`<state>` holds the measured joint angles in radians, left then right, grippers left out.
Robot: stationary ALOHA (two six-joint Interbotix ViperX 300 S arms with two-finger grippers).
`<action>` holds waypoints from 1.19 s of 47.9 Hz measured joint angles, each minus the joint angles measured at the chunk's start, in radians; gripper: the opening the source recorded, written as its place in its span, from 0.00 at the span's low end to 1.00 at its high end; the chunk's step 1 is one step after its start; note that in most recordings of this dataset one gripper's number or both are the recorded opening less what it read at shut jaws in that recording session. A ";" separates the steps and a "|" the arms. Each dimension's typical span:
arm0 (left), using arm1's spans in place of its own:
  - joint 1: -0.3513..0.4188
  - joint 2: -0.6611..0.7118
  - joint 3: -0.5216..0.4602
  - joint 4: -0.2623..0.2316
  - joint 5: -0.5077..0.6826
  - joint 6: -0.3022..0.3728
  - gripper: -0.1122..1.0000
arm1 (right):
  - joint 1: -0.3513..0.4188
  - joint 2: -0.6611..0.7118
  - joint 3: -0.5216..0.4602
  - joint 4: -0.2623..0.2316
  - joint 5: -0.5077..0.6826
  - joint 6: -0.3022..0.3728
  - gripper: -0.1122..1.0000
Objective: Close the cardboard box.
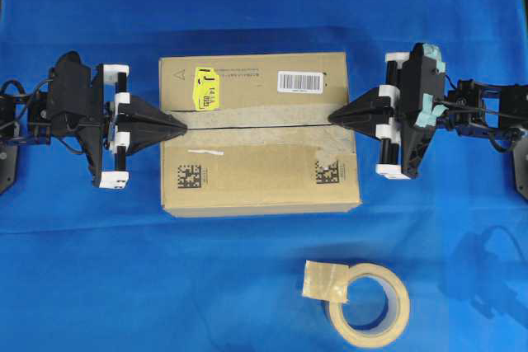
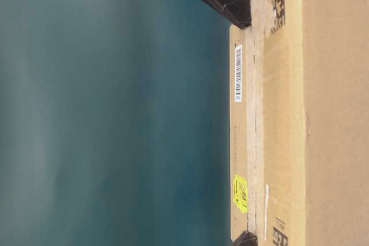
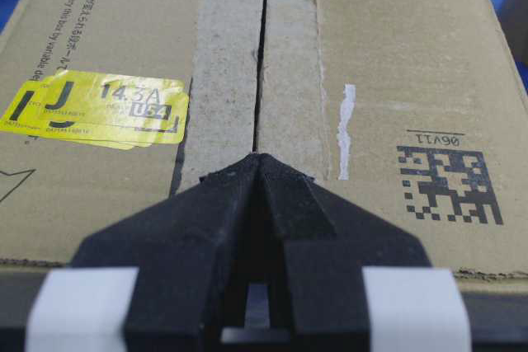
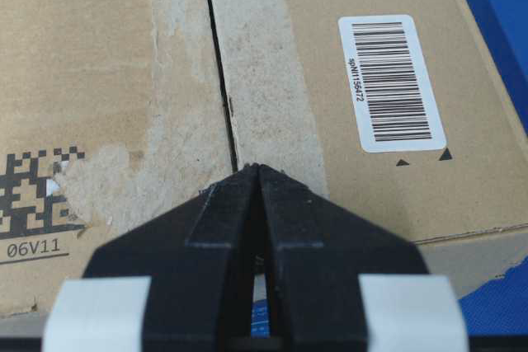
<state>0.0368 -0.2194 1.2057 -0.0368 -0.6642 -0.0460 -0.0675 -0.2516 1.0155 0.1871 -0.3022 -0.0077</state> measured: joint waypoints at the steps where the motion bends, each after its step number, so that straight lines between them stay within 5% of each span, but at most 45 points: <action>1: 0.000 0.000 -0.002 0.000 0.000 0.000 0.10 | 0.000 0.000 0.000 0.000 0.000 -0.002 0.10; 57: 0.000 0.000 -0.002 0.000 0.000 0.000 0.10 | 0.002 -0.012 0.000 0.000 0.000 0.000 0.10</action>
